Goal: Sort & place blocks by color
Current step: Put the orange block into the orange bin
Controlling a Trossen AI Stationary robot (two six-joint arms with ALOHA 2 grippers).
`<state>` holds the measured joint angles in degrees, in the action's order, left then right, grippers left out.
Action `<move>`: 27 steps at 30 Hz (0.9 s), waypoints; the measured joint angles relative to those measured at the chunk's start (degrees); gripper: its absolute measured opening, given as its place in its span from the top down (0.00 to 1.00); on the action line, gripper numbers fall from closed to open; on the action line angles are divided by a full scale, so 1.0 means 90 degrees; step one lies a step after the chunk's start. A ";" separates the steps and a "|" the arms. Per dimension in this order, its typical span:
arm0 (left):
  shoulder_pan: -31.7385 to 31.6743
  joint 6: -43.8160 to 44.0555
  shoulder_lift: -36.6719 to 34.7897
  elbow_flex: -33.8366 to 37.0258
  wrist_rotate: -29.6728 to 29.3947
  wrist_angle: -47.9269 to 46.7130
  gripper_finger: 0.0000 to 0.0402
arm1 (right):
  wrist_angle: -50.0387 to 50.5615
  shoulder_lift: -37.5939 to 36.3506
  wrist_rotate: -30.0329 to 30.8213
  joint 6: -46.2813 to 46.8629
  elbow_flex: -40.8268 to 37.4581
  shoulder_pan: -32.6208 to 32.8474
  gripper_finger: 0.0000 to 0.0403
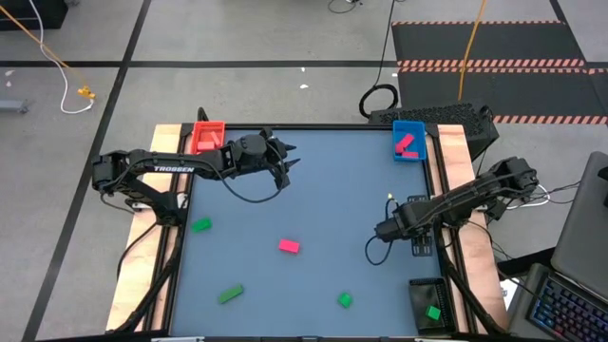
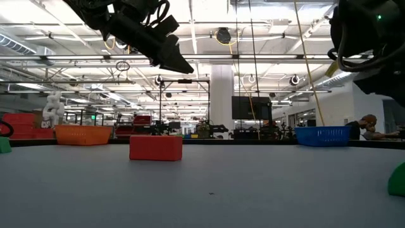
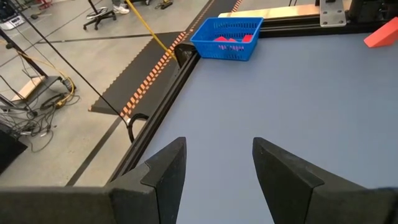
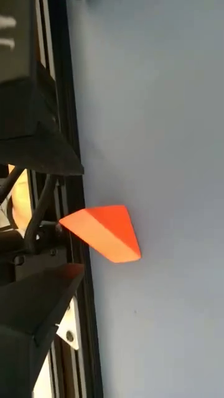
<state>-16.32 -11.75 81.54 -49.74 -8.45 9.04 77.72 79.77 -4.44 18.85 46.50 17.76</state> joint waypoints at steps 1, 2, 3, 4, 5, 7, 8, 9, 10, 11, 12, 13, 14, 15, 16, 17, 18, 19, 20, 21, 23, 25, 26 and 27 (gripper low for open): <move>0.0000 0.0000 0.0000 0.0000 0.0000 0.0000 0.54 | -0.0034 0.0000 -0.0012 0.0016 -0.0045 0.0000 0.42; 0.0000 0.0000 0.0000 0.0000 0.0000 -0.0002 0.54 | -0.0078 0.0000 -0.0016 0.0043 -0.0103 0.0000 0.42; 0.0000 0.0000 0.0000 0.0000 0.0000 -0.0004 0.54 | -0.0100 0.0000 -0.0016 0.0078 -0.0161 0.0000 0.42; 0.0000 0.0000 0.0000 0.0000 0.0000 -0.0018 0.54 | -0.0121 0.0004 -0.0013 0.0095 -0.0209 0.0000 0.42; 0.0000 0.0000 0.0000 0.0000 0.0000 -0.0034 0.54 | -0.0159 0.0028 -0.0008 0.0102 -0.0209 0.0000 0.43; 0.0000 0.0000 0.0000 0.0000 0.0000 -0.0036 0.54 | -0.0233 0.0103 0.0013 0.0109 -0.0202 0.0000 0.44; 0.0000 0.0000 0.0000 0.0000 0.0000 -0.0034 0.54 | -0.0191 0.0166 0.0012 0.0112 -0.0204 0.0000 0.44; 0.0000 0.0000 0.0000 0.0000 0.0000 -0.0034 0.54 | -0.0170 0.0233 0.0004 0.0112 -0.0204 0.0000 0.45; 0.0000 0.0000 0.0000 0.0000 0.0000 -0.0036 0.54 | -0.0186 0.0316 -0.0005 0.0111 -0.0204 0.0000 0.46; 0.0000 0.0000 0.0000 0.0000 0.0000 -0.0036 0.54 | -0.0194 0.0417 -0.0014 0.0112 -0.0204 0.0000 0.46; 0.0000 0.0000 0.0000 0.0000 0.0000 -0.0034 0.54 | -0.0188 0.0526 -0.0018 0.0109 -0.0204 0.0000 0.47; 0.0000 0.0000 0.0000 0.0000 0.0000 -0.0032 0.54 | -0.0180 0.0638 -0.0021 0.0083 -0.0204 0.0000 0.48; 0.0000 0.0000 0.0000 0.0000 0.0000 -0.0033 0.54 | -0.0165 0.0762 -0.0023 0.0037 -0.0204 0.0000 0.49; 0.0000 0.0000 0.0000 0.0000 0.0000 -0.0034 0.54 | -0.0141 0.0883 -0.0023 -0.0028 -0.0204 0.0000 0.49; 0.0000 0.0000 0.0000 0.0000 0.0000 -0.0034 0.54 | -0.0128 0.1003 -0.0025 -0.0083 -0.0204 0.0000 0.50; 0.0000 0.0000 0.0000 0.0000 0.0000 -0.0032 0.54 | -0.0117 0.1114 -0.0025 -0.0124 -0.0204 0.0000 0.50; 0.0000 0.0000 0.0000 0.0000 0.0000 -0.0032 0.54 | -0.0099 0.1215 -0.0028 -0.0162 -0.0204 0.0000 0.51; 0.0000 0.0002 0.0000 0.0000 0.0000 -0.0034 0.54 | -0.0075 0.1311 -0.0028 -0.0180 -0.0204 -0.0001 0.51; 0.0000 0.0000 0.0000 0.0000 0.0000 -0.0034 0.54 | -0.0057 0.1401 -0.0029 -0.0184 -0.0204 -0.0002 0.52; 0.0000 0.0000 0.0000 0.0000 0.0000 -0.0034 0.54 | -0.0049 0.1476 -0.0028 -0.0181 -0.0204 -0.0002 0.52; 0.0000 0.0000 0.0000 0.0000 0.0000 -0.0032 0.54 | -0.0033 0.1578 -0.0023 -0.0177 -0.0204 -0.0002 0.54; 0.0002 0.0000 0.0000 0.0000 0.0000 -0.0032 0.54 | -0.0068 0.1640 -0.0021 -0.0177 -0.0204 -0.0002 0.58; 0.0002 0.0000 0.0000 0.0000 0.0000 -0.0032 0.54 | -0.0100 0.1655 -0.0021 -0.0176 -0.0204 -0.0002 0.61; 0.0003 0.0000 0.0000 0.0000 -0.0001 -0.0030 0.54 | -0.0148 0.1656 -0.0021 -0.0175 -0.0204 -0.0002 0.64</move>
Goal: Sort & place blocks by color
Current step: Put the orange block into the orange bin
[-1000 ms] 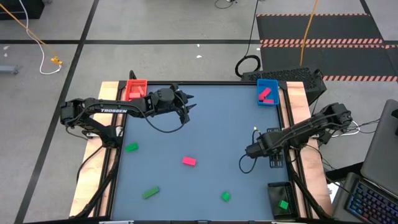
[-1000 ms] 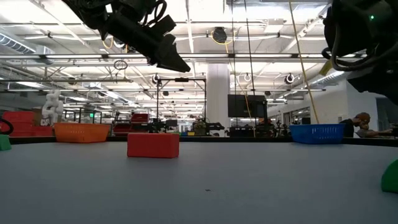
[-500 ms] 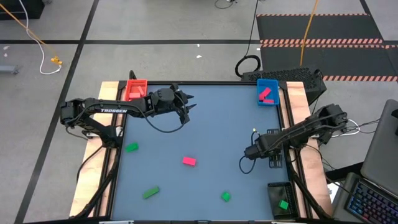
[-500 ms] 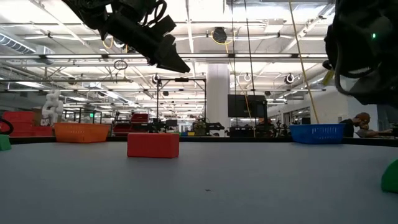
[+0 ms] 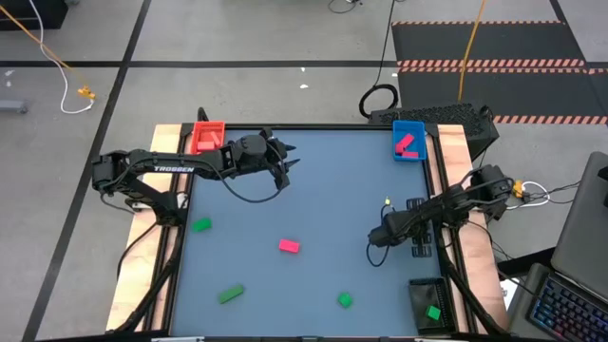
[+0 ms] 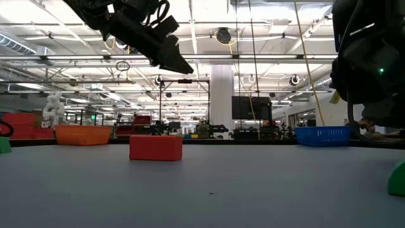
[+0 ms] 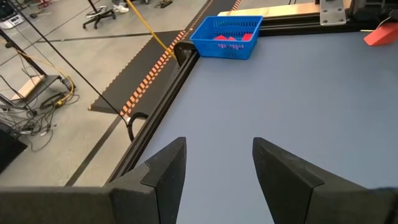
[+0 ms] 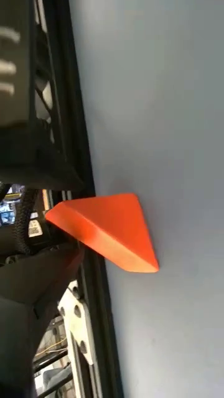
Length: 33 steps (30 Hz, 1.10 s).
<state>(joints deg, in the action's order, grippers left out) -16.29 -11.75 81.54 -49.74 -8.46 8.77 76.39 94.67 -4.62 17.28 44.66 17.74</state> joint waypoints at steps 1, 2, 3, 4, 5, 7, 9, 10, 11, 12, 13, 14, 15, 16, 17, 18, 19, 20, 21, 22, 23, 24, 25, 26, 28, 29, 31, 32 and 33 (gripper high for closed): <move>0.0002 0.0000 0.0000 0.0000 0.0001 -0.0002 0.54 | -0.0049 -0.0006 0.0000 0.0000 0.0000 0.0000 0.68; 0.0002 0.0000 0.0000 0.0000 0.0001 -0.0002 0.54 | -0.0074 -0.0015 0.0002 0.0009 0.0000 0.0000 0.72; 0.0002 0.0000 0.0000 0.0000 0.0001 0.0000 0.54 | -0.0086 -0.0017 0.0002 0.0049 0.0000 -0.0001 0.77; 0.0002 0.0000 0.0000 0.0000 0.0001 0.0001 0.54 | -0.0086 -0.0027 0.0003 0.0104 0.0000 -0.0008 0.81; 0.0002 0.0000 0.0000 0.0000 0.0001 0.0001 0.54 | -0.0075 -0.0038 0.0005 0.0166 0.0000 -0.0012 0.86; 0.0002 0.0000 0.0000 0.0000 0.0001 0.0002 0.54 | -0.0023 -0.0051 0.0007 0.0254 0.0030 -0.0012 0.95; 0.0002 0.0000 0.0000 0.0000 0.0001 0.0003 0.54 | -0.0014 -0.0049 0.0006 0.0345 0.0079 -0.0012 0.96; 0.0002 0.0000 0.0000 0.0000 0.0001 0.0003 0.54 | -0.0050 -0.0051 0.0024 0.0394 0.0124 -0.0012 0.96; 0.0001 0.0000 0.0000 0.0000 0.0001 0.0003 0.54 | -0.0064 -0.0051 0.0044 0.0419 0.0162 -0.0012 0.96; 0.0001 0.0000 0.0000 0.0000 0.0000 0.0005 0.54 | -0.0057 -0.0048 0.0049 0.0436 0.0217 -0.0012 0.97; 0.0002 -0.0001 0.0000 0.0000 -0.0001 0.0005 0.54 | -0.0049 -0.0046 0.0070 0.0478 0.0298 -0.0012 0.98; -0.0001 -0.0002 0.0000 0.0000 0.0001 0.0006 0.54 | -0.0028 -0.0056 0.0162 0.0516 0.0408 -0.0012 0.99; -0.0001 -0.0002 0.0000 0.0000 0.0000 0.0008 0.54 | 0.0011 -0.0087 0.0274 0.0546 0.0525 -0.0012 0.99; -0.0001 -0.0002 0.0000 0.0000 0.0001 0.0010 0.54 | 0.0034 -0.0118 0.0416 0.0587 0.0644 -0.0012 0.99; -0.0001 -0.0002 0.0000 0.0000 0.0001 0.0013 0.54 | 0.0015 -0.0169 0.0563 0.0629 0.0764 -0.0014 1.00; -0.0001 -0.0002 0.0000 0.0000 0.0001 0.0011 0.54 | -0.0016 -0.0244 0.0718 0.0660 0.0884 -0.0026 1.00; -0.0003 -0.0006 0.0000 0.0000 0.0001 0.0010 0.54 | -0.0026 -0.0323 0.0861 0.0685 0.1005 -0.0048 1.00; -0.0003 -0.0012 0.0000 0.0000 0.0000 0.0010 0.54 | -0.0025 -0.0415 0.1003 0.0751 0.1122 -0.0072 1.00; -0.0003 -0.0012 0.0000 0.0000 0.0000 0.0010 0.54 | -0.0021 -0.0514 0.1128 0.0830 0.1229 -0.0111 1.00; -0.0003 -0.0011 0.0000 0.0000 0.0000 0.0009 0.54 | -0.0026 -0.0607 0.1230 0.0904 0.1327 -0.0152 1.00; -0.0003 -0.0012 0.0000 0.0000 0.0001 0.0008 0.54 | -0.0017 -0.0701 0.1348 0.0982 0.1435 -0.0203 1.00; -0.0003 -0.0012 0.0000 0.0000 -0.0001 0.0006 0.54 | -0.0023 -0.0807 0.1473 0.1055 0.1538 -0.0246 1.00; -0.0003 -0.0010 0.0000 0.0000 0.0001 0.0006 0.54 | -0.0021 -0.0922 0.1618 0.1132 0.1641 -0.0281 1.00; -0.0003 -0.0010 0.0000 0.0000 0.0001 0.0006 0.54 | -0.0021 -0.1035 0.1776 0.1185 0.1742 -0.0314 1.00; -0.0003 -0.0010 0.0000 0.0000 -0.0001 0.0003 0.54 | -0.0076 -0.1232 0.2094 0.1239 0.1957 -0.0381 1.00; -0.0003 -0.0010 0.0000 0.0000 0.0000 0.0003 0.54 | -0.0165 -0.1335 0.2271 0.1244 0.2049 -0.0397 1.00; -0.0003 -0.0016 0.0000 0.0000 0.0000 0.0003 0.54 | -0.0547 -0.1568 0.2621 0.1222 0.2176 -0.0466 1.00; -0.0003 -0.0042 0.0000 0.0000 -0.0001 0.0003 0.54 | -0.0868 -0.1696 0.2766 0.1173 0.2195 -0.0507 1.00; -0.0003 -0.0087 0.0000 0.0000 -0.0001 0.0003 0.54 | -0.1210 -0.1820 0.2887 0.1100 0.2188 -0.0551 1.00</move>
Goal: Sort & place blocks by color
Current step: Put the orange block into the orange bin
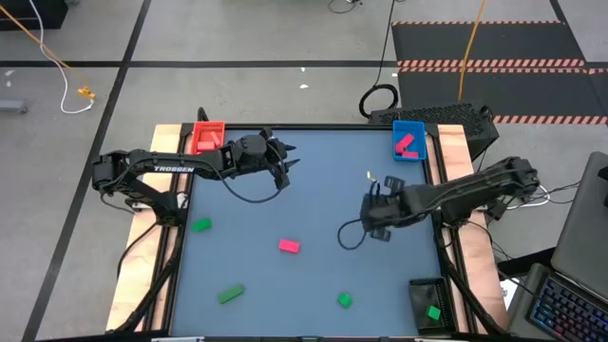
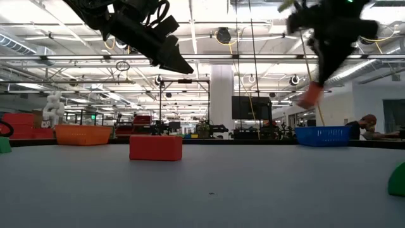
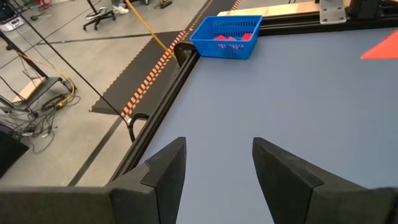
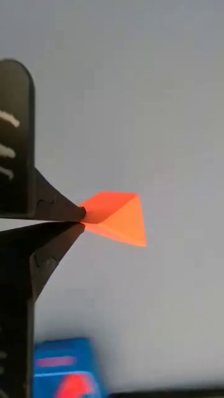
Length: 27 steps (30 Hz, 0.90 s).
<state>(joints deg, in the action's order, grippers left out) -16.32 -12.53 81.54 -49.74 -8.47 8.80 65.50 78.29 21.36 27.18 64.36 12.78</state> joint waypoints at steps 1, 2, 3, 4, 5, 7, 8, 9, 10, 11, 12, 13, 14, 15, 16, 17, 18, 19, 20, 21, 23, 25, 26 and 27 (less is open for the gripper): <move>0.0000 -0.0051 0.0000 0.0000 0.0001 0.0000 0.54 | -0.0376 -0.0122 0.0113 -0.0096 -0.0032 -0.0045 1.00; 0.0007 -0.0077 0.0000 0.0000 0.0000 0.0000 0.54 | -0.0758 -0.0222 0.0169 -0.0230 -0.0070 -0.0101 1.00; 0.0017 -0.0127 0.0000 0.0000 0.0000 0.0000 0.54 | -0.1146 -0.0318 0.0253 -0.0381 -0.0116 -0.0153 1.00; 0.0028 -0.0206 0.0000 0.0000 0.0000 0.0000 0.54 | -0.1477 -0.0403 0.0312 -0.0535 -0.0164 -0.0201 1.00; 0.0048 -0.0310 0.0000 0.0000 -0.0004 0.0000 0.54 | -0.1766 -0.0460 0.0382 -0.0689 -0.0198 -0.0259 1.00; 0.0112 -0.0582 0.0000 0.0000 -0.0005 0.0000 0.54 | -0.2369 -0.0553 0.0556 -0.1047 -0.0258 -0.0366 1.00; 0.0158 -0.0754 0.0000 0.0000 0.0000 0.0000 0.54 | -0.2673 -0.0596 0.0644 -0.1231 -0.0304 -0.0410 1.00; 0.0216 -0.0950 0.0000 0.0000 0.0000 0.0000 0.54 | -0.2988 -0.0637 0.0658 -0.1437 -0.0369 -0.0472 1.00; 0.0269 -0.1168 0.0000 0.0000 0.0000 0.0000 0.54 | -0.3342 -0.0657 0.0658 -0.1655 -0.0445 -0.0532 1.00; 0.0323 -0.1413 0.0000 0.0000 -0.0003 0.0000 0.54 | -0.3746 -0.0680 0.0648 -0.1858 -0.0537 -0.0598 1.00; 0.0382 -0.1666 0.0000 0.0000 -0.0002 0.0000 0.54 | -0.4165 -0.0706 0.0620 -0.2046 -0.0649 -0.0653 1.00; 0.0436 -0.1874 0.0000 0.0000 -0.0003 -0.0002 0.54 | -0.4573 -0.0717 0.0565 -0.2224 -0.0771 -0.0701 1.00; 0.0488 -0.2047 0.0000 0.0000 -0.0003 -0.0001 0.54 | -0.5033 -0.0726 0.0388 -0.2394 -0.0902 -0.0772 1.00; 0.0537 -0.2202 0.0000 0.0000 -0.0010 0.0002 0.54 | -0.5500 -0.0727 0.0190 -0.2513 -0.1030 -0.0839 1.00; 0.0598 -0.2346 0.0000 0.0000 -0.0050 0.0002 0.54 | -0.5904 -0.0727 0.0014 -0.2585 -0.1172 -0.0909 1.00; 0.0658 -0.2478 0.0000 0.0000 -0.0107 0.0002 0.54 | -0.6184 -0.0725 -0.0145 -0.2606 -0.1299 -0.0975 1.00; 0.0708 -0.2604 0.0000 0.0000 -0.0167 -0.0005 0.54 | -0.6395 -0.0722 -0.0303 -0.2617 -0.1416 -0.1041 1.00; 0.0761 -0.2735 0.0000 0.0000 -0.0223 -0.0002 0.54 | -0.6606 -0.0719 -0.0399 -0.2619 -0.1523 -0.1105 1.00; 0.0816 -0.2853 0.0000 0.0000 -0.0238 -0.0005 0.53 | -0.6821 -0.0717 -0.0464 -0.2622 -0.1610 -0.1159 1.00; 0.0862 -0.2959 0.0000 0.0000 -0.0240 -0.0003 0.53 | -0.7008 -0.0717 -0.0569 -0.2618 -0.1690 -0.1234 1.00; 0.0965 -0.3169 0.0000 0.0000 -0.0243 -0.0002 0.51 | -0.7385 -0.0720 -0.0623 -0.2610 -0.1820 -0.1358 1.00; 0.1071 -0.3368 0.0000 0.0000 -0.0243 0.0002 0.47 | -0.7756 -0.0720 -0.0826 -0.2585 -0.1929 -0.1503 1.00; 0.1124 -0.3464 0.0000 0.0000 -0.0244 0.0005 0.45 | -0.7935 -0.0720 -0.0962 -0.2526 -0.1978 -0.1584 1.00; 0.1171 -0.3535 0.0000 0.0000 -0.0243 0.0025 0.42 | -0.8086 -0.0720 -0.1116 -0.2432 -0.2012 -0.1674 1.00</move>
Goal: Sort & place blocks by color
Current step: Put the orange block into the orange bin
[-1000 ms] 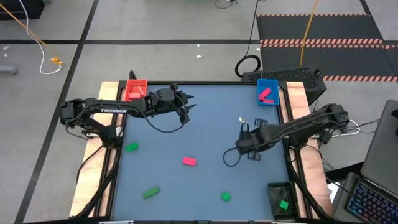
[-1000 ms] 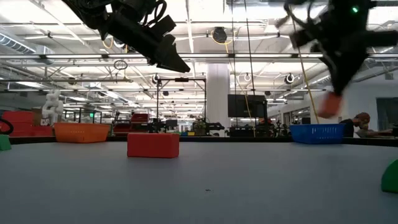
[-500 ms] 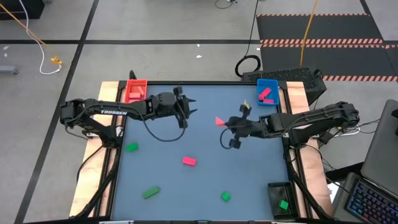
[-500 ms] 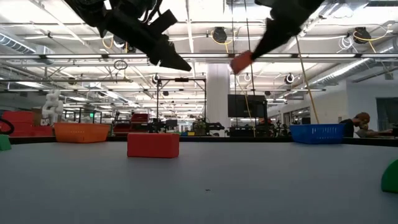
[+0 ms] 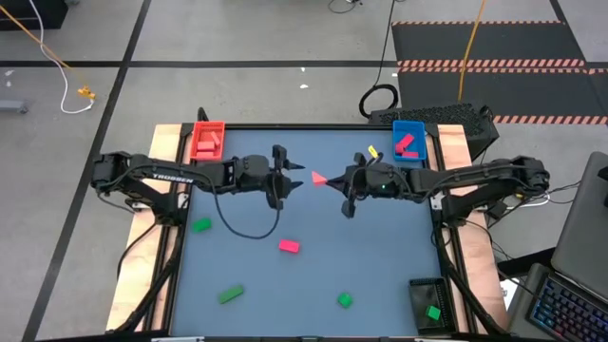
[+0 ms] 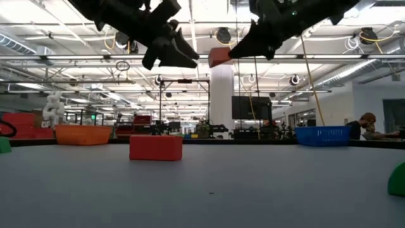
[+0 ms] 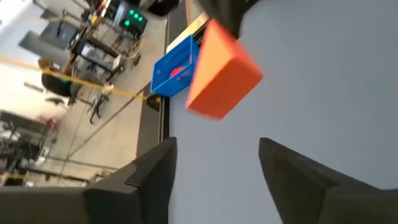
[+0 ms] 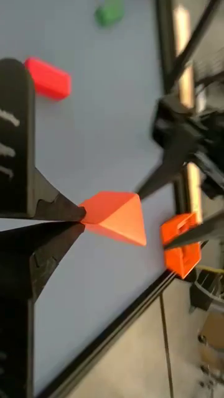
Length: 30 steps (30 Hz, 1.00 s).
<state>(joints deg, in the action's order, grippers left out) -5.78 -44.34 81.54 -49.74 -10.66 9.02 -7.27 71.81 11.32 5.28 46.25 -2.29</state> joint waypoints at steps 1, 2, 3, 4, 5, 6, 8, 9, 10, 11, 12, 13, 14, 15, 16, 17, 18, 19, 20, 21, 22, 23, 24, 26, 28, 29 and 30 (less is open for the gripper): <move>0.0048 -0.0060 0.0000 0.0000 -0.0008 0.0025 0.39 | -0.0155 0.0000 -0.0175 0.0112 -0.0040 -0.0091 1.00; 0.0092 -0.0107 0.0000 0.0000 -0.0048 0.0065 0.36 | -0.0259 0.0000 -0.0371 0.0244 -0.0072 -0.0175 1.00; 0.0131 -0.0132 0.0000 0.0000 -0.0129 0.0114 0.33 | -0.0324 0.0000 -0.0555 0.0384 -0.0093 -0.0251 1.00; 0.0168 -0.0168 0.0000 0.0000 -0.0195 0.0145 0.30 | -0.0394 0.0000 -0.0702 0.0495 -0.0112 -0.0308 1.00; 0.0183 -0.0193 0.0000 0.0000 -0.0246 0.0150 0.27 | -0.0482 0.0000 -0.0817 0.0592 -0.0139 -0.0345 1.00; 0.0202 -0.0207 0.0000 0.0000 -0.0277 0.0154 0.24 | -0.0548 0.0000 -0.0923 0.0669 -0.0161 -0.0376 1.00; 0.0218 -0.0181 0.0000 0.0000 -0.0279 0.0225 0.19 | -0.0642 0.0000 -0.0961 0.0767 -0.0176 -0.0393 1.00; 0.0232 -0.0176 0.0000 0.0000 -0.0277 0.0305 0.18 | -0.0669 0.0002 -0.0968 0.0805 -0.0176 -0.0393 1.00; 0.0252 -0.0141 0.0000 0.0000 -0.0276 0.0422 0.16 | -0.0748 0.0029 -0.0985 0.0824 -0.0176 -0.0393 1.00; 0.0278 -0.0085 0.0000 0.0000 -0.0276 0.0536 0.15 | -0.0873 0.0073 -0.1057 0.0836 -0.0176 -0.0395 1.00; 0.0300 -0.0034 0.0000 0.0000 -0.0272 0.0647 0.15 | -0.0989 0.0122 -0.1163 0.0862 -0.0176 -0.0407 1.00; 0.0339 -0.0013 0.0000 0.0000 -0.0270 0.0748 0.15 | -0.1115 0.0186 -0.1274 0.0937 -0.0176 -0.0412 1.00; 0.0375 -0.0017 0.0023 0.0000 -0.0272 0.0835 0.15 | -0.1271 0.0264 -0.1345 0.1002 -0.0176 -0.0412 1.00; 0.0408 -0.0058 0.0058 0.0000 -0.0272 0.0919 0.16 | -0.1403 0.0333 -0.1433 0.1022 -0.0176 -0.0412 1.00; 0.0440 -0.0105 0.0079 0.0000 -0.0270 0.0905 0.17 | -0.1473 0.0377 -0.1461 0.1027 -0.0176 -0.0412 1.00; 0.0472 -0.0140 0.0087 0.0004 -0.0265 0.0847 0.19 | -0.1519 0.0409 -0.1463 0.1029 -0.0181 -0.0410 1.00; 0.0503 -0.0189 0.0128 0.0005 -0.0270 0.0864 0.20 | -0.1606 0.0449 -0.1463 0.1029 -0.0181 -0.0410 1.00; 0.0531 -0.0231 0.0194 0.0002 -0.0300 0.0958 0.22 | -0.1658 0.0461 -0.1463 0.1031 -0.0181 -0.0418 1.00; 0.0557 -0.0257 0.0245 0.0000 -0.0405 0.1013 0.24 | -0.1630 0.0461 -0.1463 0.1038 -0.0181 -0.0430 1.00; 0.0585 -0.0283 0.0275 0.0004 -0.0574 0.0987 0.26 | -0.1622 0.0461 -0.1475 0.1078 -0.0181 -0.0434 1.00; 0.0603 -0.0297 0.0294 0.0007 -0.0779 0.0982 0.29 | -0.1629 0.0461 -0.1496 0.1118 -0.0181 -0.0442 1.00; 0.0618 -0.0342 0.0293 0.0007 -0.0951 0.1025 0.32 | -0.1626 0.0461 -0.1558 0.1148 -0.0181 -0.0449 1.00; 0.0625 -0.0361 0.0284 0.0007 -0.1071 0.1063 0.35 | -0.1624 0.0461 -0.1600 0.1170 -0.0181 -0.0448 1.00; 0.0622 -0.0342 0.0277 0.0002 -0.1160 0.1114 0.44 | -0.1624 0.0461 -0.1602 0.1172 -0.0181 -0.0446 1.00; 0.0629 -0.0251 0.0282 0.0003 -0.1159 0.1154 0.54 | -0.1617 0.0461 -0.1602 0.1172 -0.0181 -0.0460 1.00; 0.0629 -0.0230 0.0282 0.0010 -0.1181 0.1125 0.59 | -0.1619 0.0455 -0.1607 0.1177 -0.0181 -0.0477 1.00; 0.0635 -0.0232 0.0282 0.0015 -0.1185 0.1089 0.64 | -0.1621 0.0445 -0.1618 0.1181 -0.0181 -0.0490 1.00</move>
<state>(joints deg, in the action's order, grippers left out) -0.07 -46.43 84.07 -49.60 -21.32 18.82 -21.86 75.82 -3.24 15.92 44.62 -6.70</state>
